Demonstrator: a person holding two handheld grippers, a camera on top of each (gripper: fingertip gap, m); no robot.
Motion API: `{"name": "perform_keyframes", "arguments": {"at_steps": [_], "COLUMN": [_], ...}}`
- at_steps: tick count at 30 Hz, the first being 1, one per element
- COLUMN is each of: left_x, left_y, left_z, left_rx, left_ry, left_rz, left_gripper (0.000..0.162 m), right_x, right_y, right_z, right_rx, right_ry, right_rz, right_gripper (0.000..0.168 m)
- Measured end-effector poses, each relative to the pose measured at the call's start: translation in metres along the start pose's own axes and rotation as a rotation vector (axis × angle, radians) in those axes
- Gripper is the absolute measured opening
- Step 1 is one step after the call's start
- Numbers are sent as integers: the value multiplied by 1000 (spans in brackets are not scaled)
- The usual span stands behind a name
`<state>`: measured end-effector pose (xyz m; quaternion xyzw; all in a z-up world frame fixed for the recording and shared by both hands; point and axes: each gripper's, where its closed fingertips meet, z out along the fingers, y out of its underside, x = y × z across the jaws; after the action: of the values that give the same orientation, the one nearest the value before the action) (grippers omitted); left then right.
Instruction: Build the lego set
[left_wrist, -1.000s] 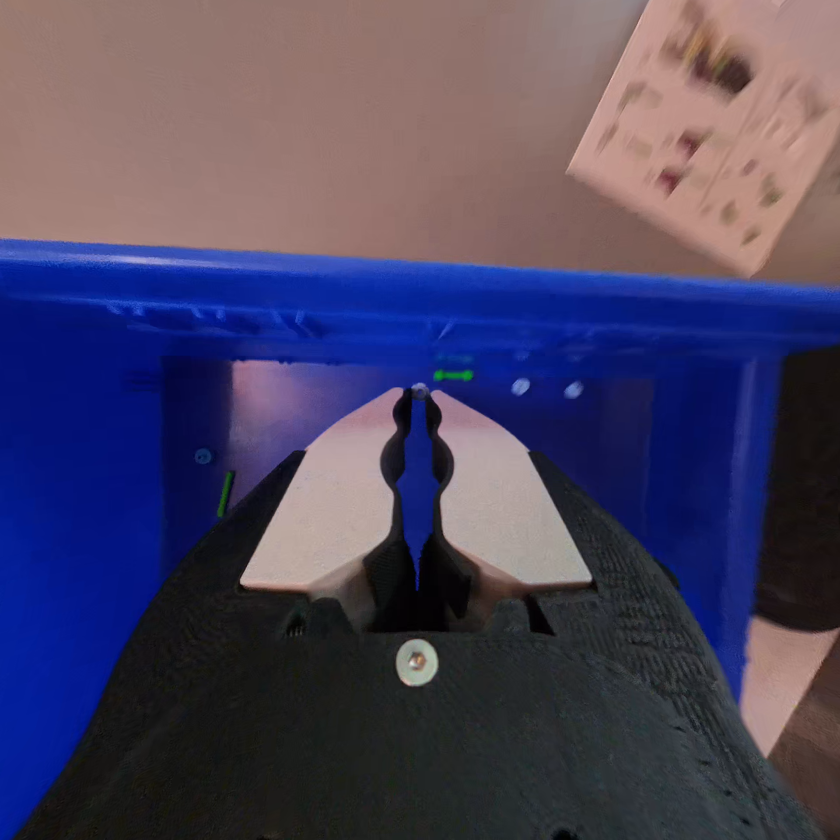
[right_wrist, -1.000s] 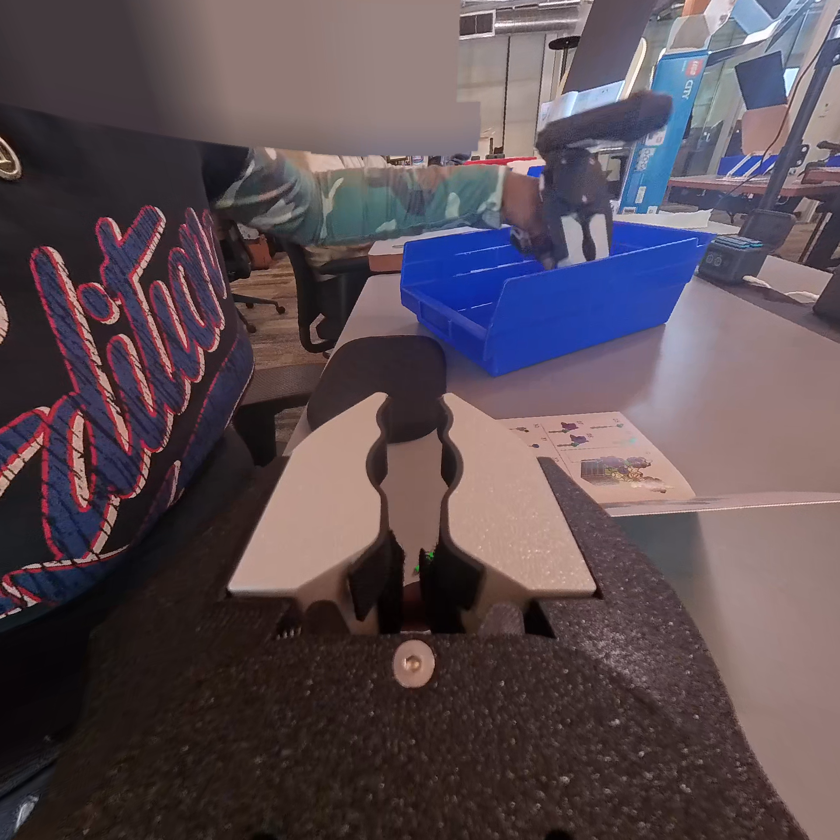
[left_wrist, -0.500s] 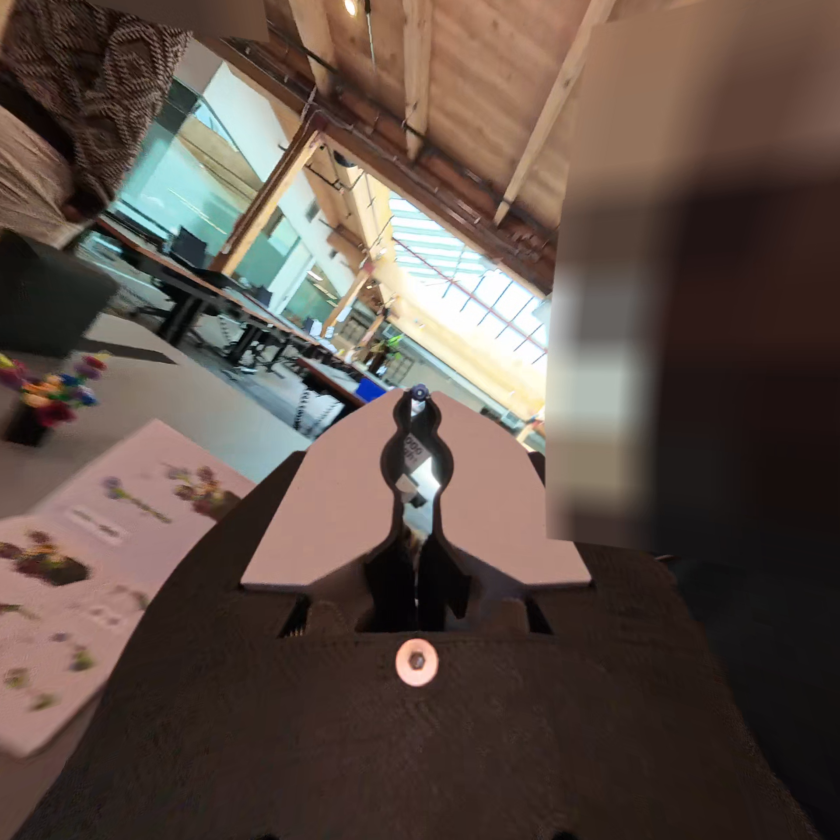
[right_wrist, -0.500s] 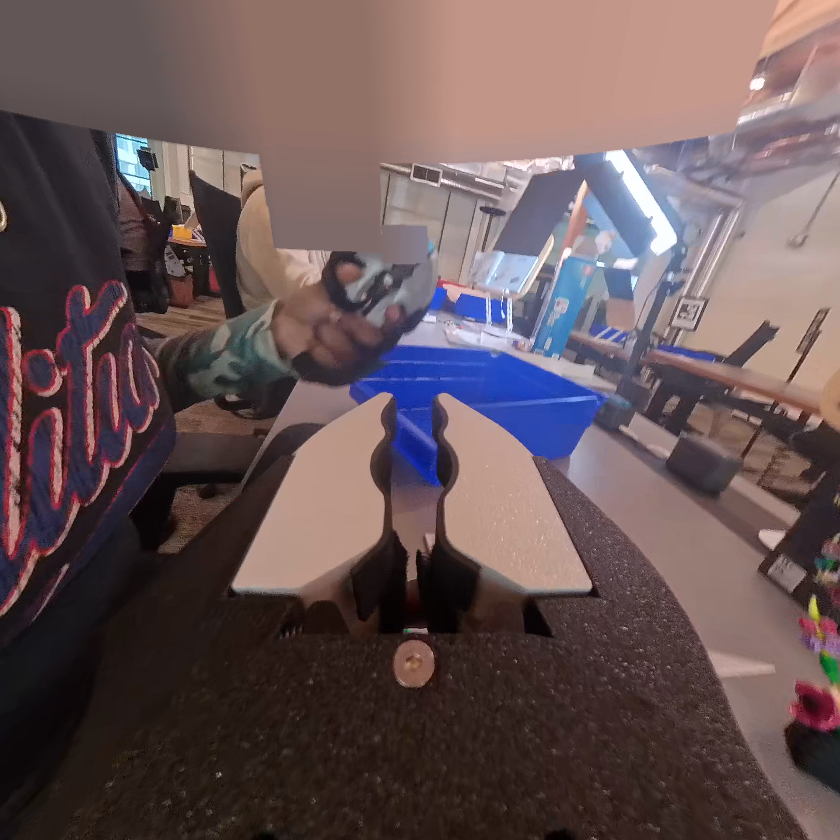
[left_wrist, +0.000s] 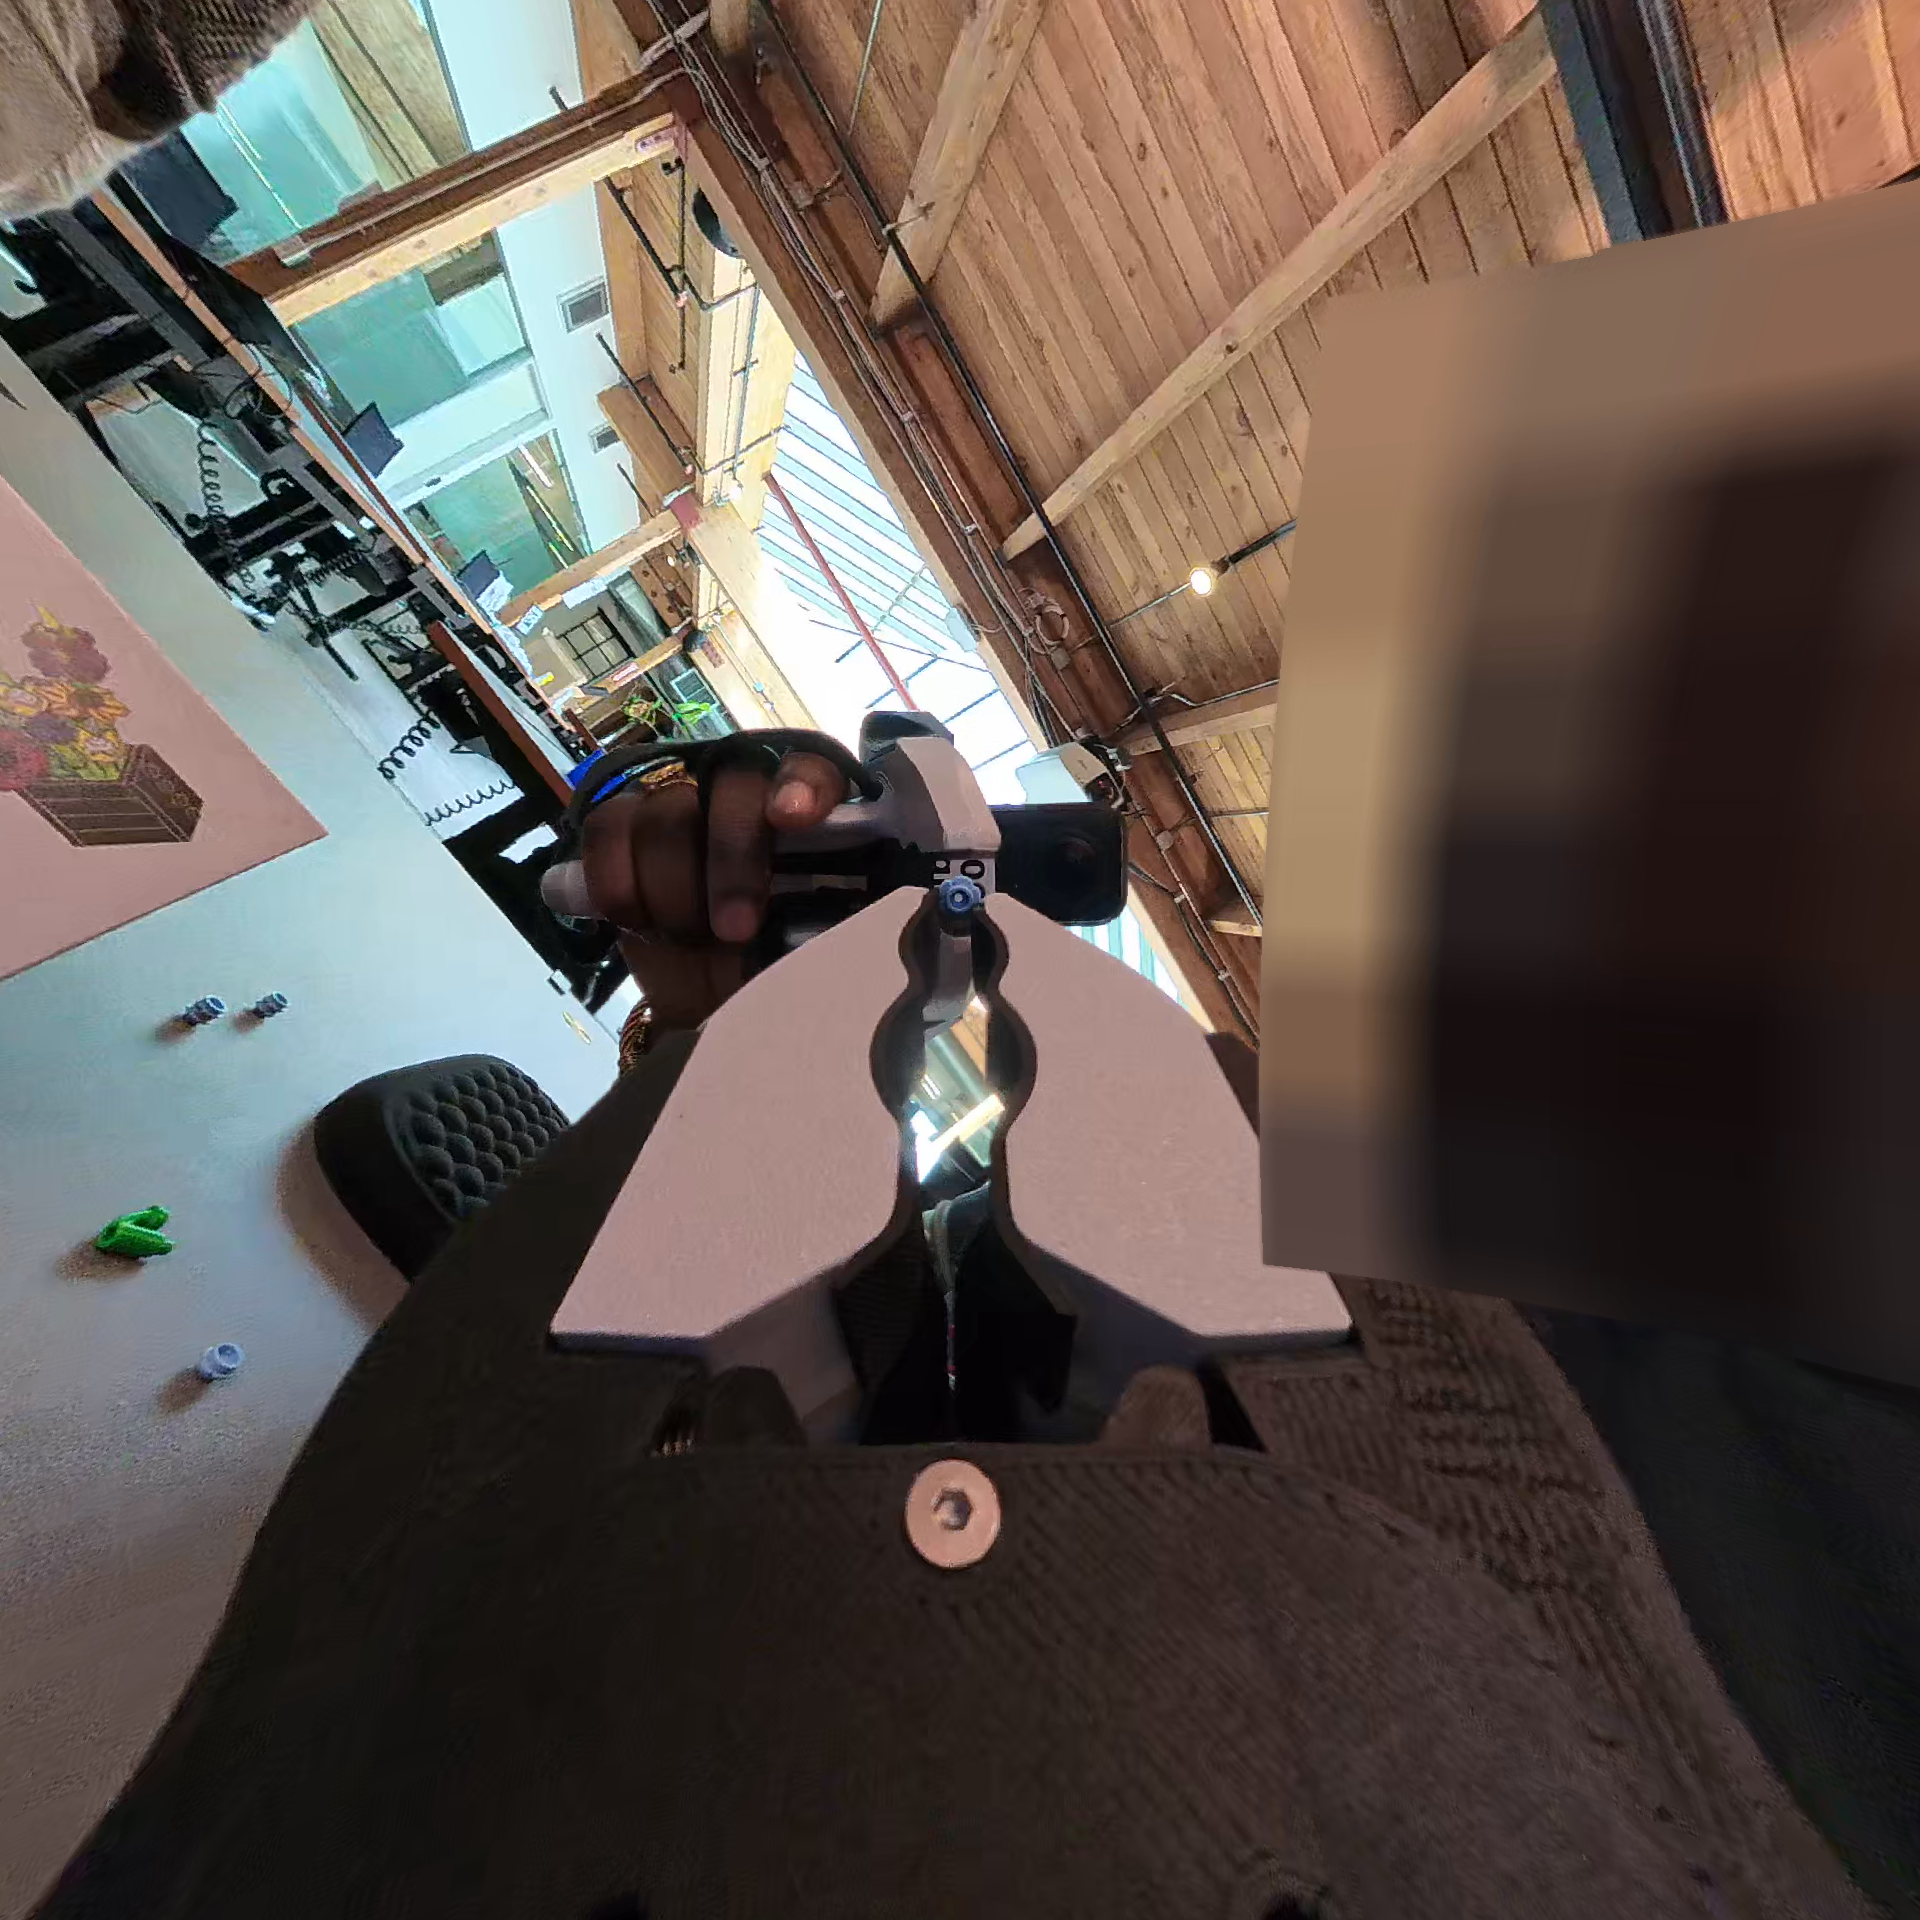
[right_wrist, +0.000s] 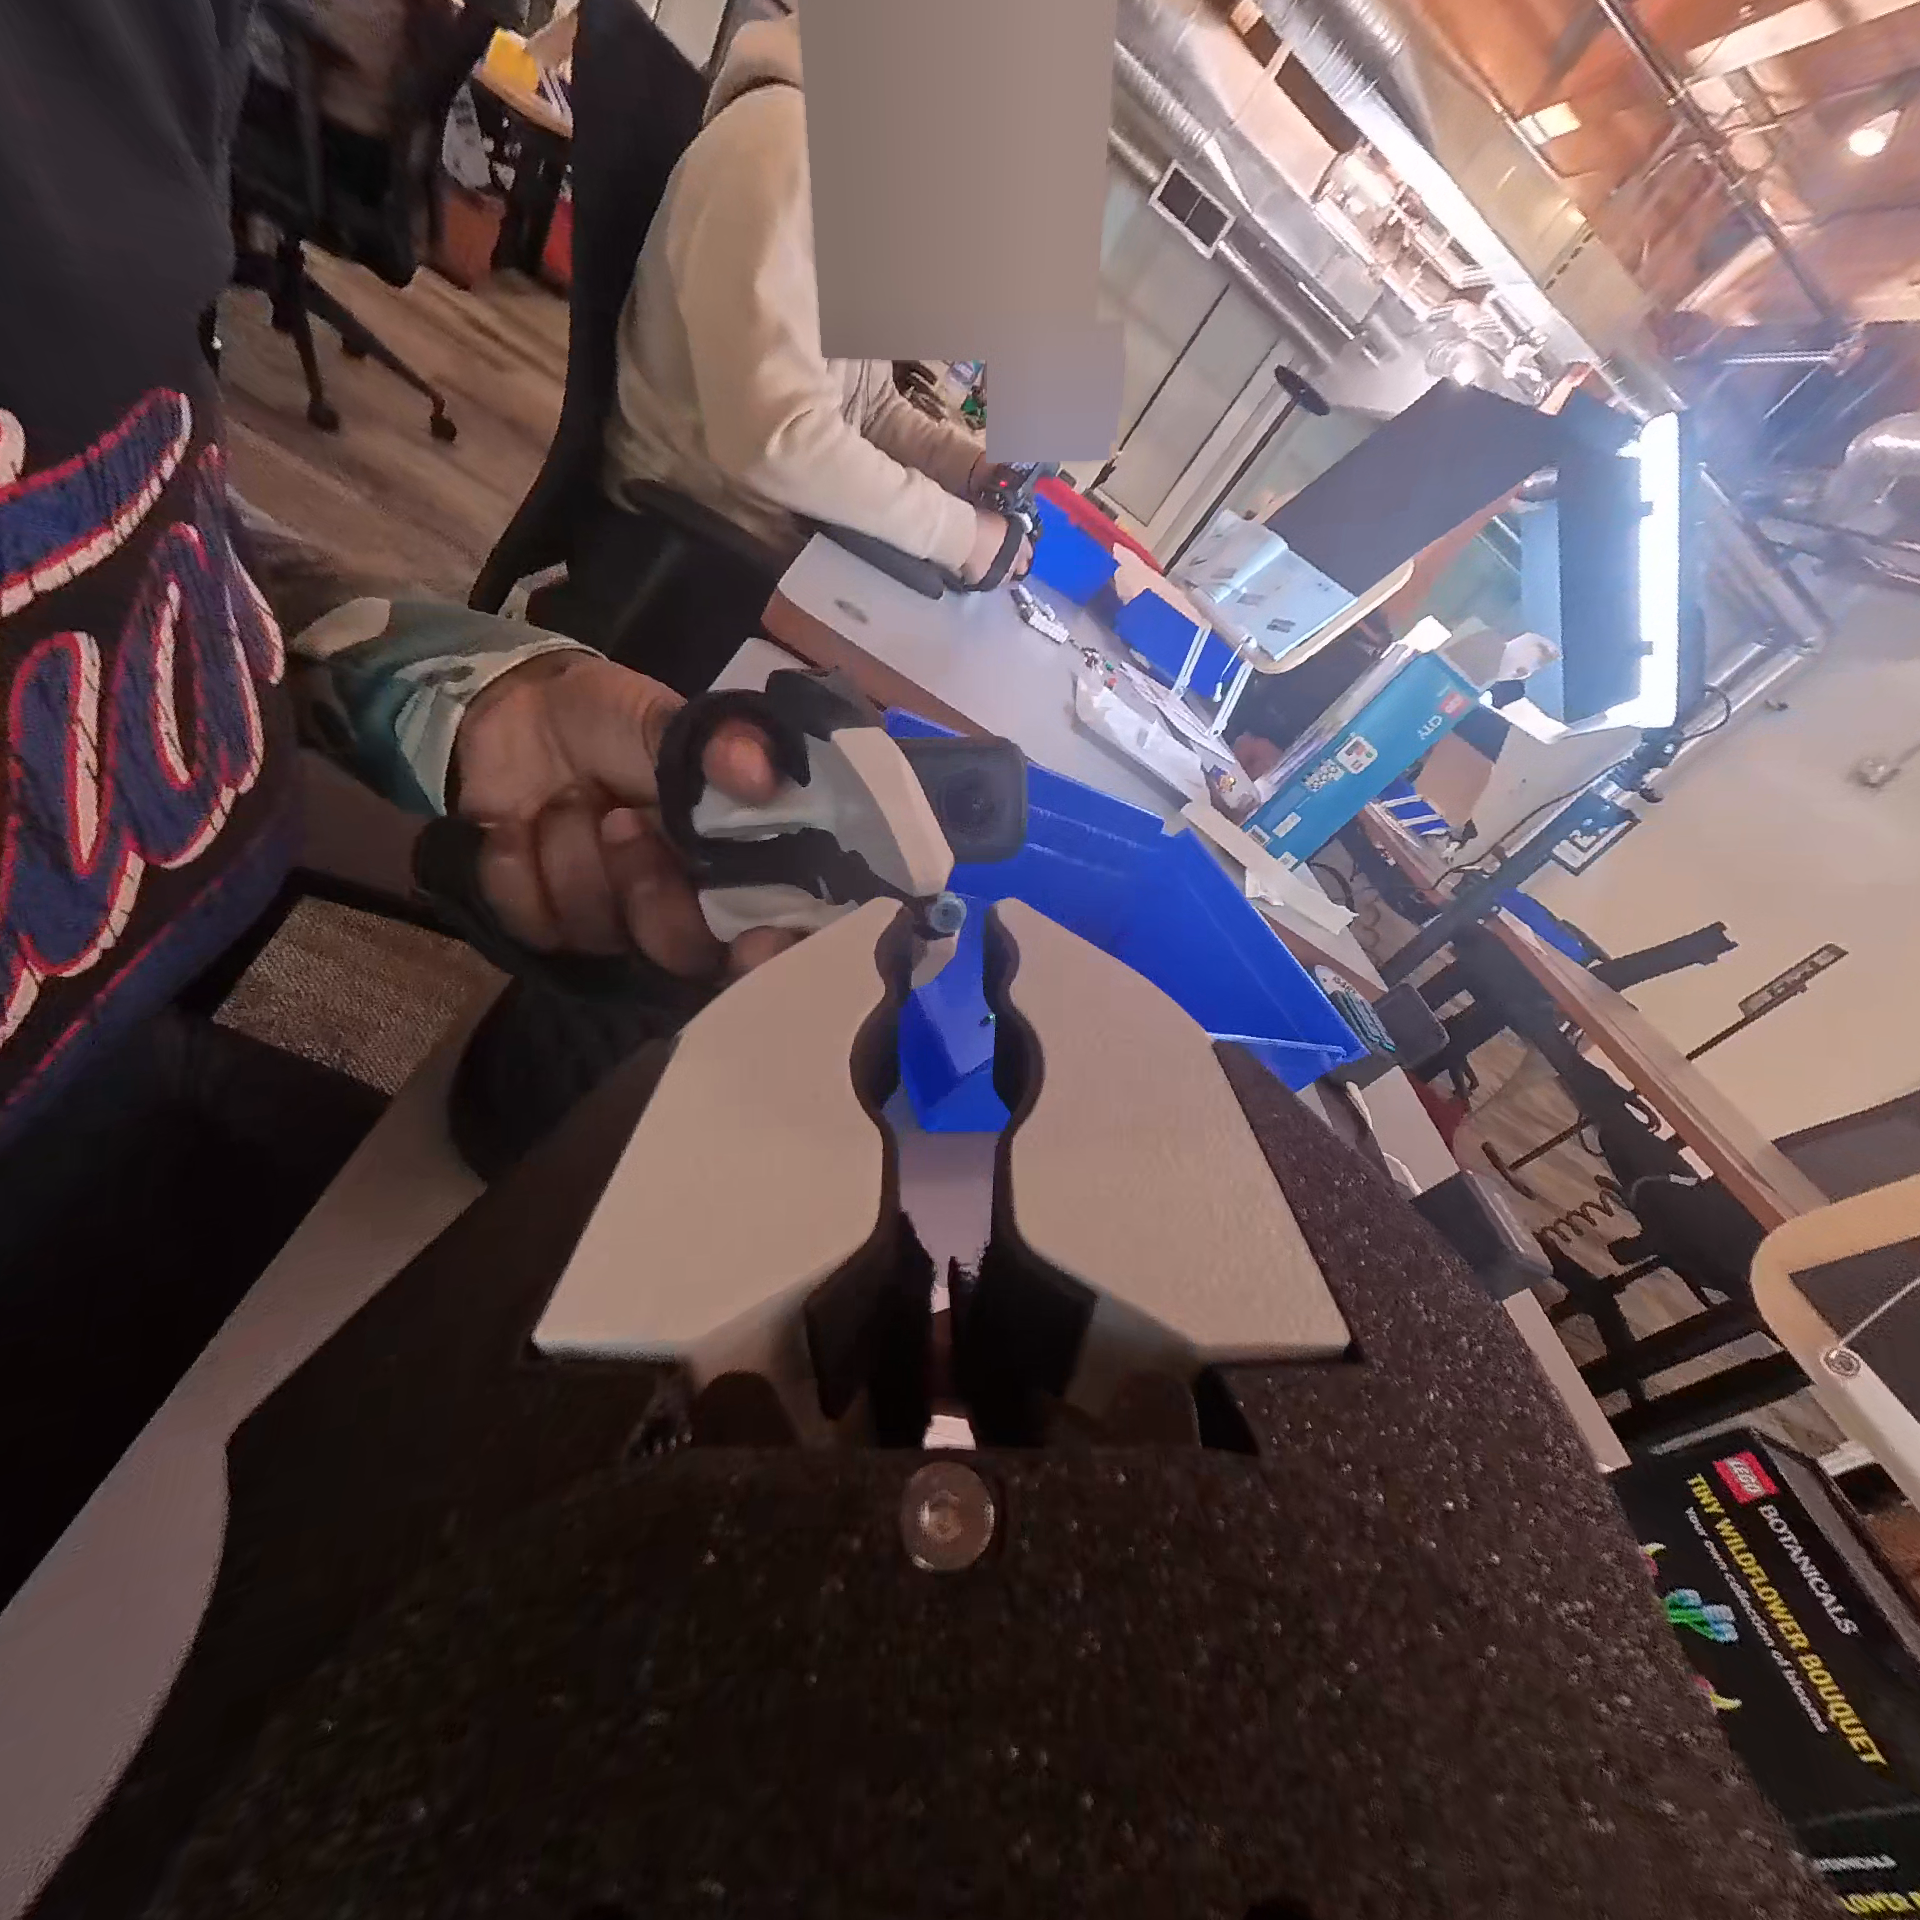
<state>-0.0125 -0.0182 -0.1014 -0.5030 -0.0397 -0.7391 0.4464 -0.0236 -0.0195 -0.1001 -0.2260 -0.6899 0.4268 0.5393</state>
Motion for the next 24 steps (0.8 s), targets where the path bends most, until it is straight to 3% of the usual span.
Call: {"name": "perform_keyframes", "arguments": {"at_steps": [14, 16, 20, 24], "left_x": [-10, -21, -70, -89], "left_y": [7, 13, 31, 49], "left_z": [0, -2, -33, -50], "left_rx": [-67, -159, -489, -649], "left_ry": [-45, -154, -579, -688], "left_rz": [46, 183, 576, 657], "left_gripper": [6, 13, 28, 30], "right_x": [-7, -10, -39, -81], "right_y": [13, 22, 72, 116], "right_z": [1, -7, -39, -59], "right_rx": [-80, -130, -418, -722], "right_ry": [-51, -76, -194, -292], "right_rz": [4, 66, 312, 554], "right_gripper": [7, 7, 7, 7]}}
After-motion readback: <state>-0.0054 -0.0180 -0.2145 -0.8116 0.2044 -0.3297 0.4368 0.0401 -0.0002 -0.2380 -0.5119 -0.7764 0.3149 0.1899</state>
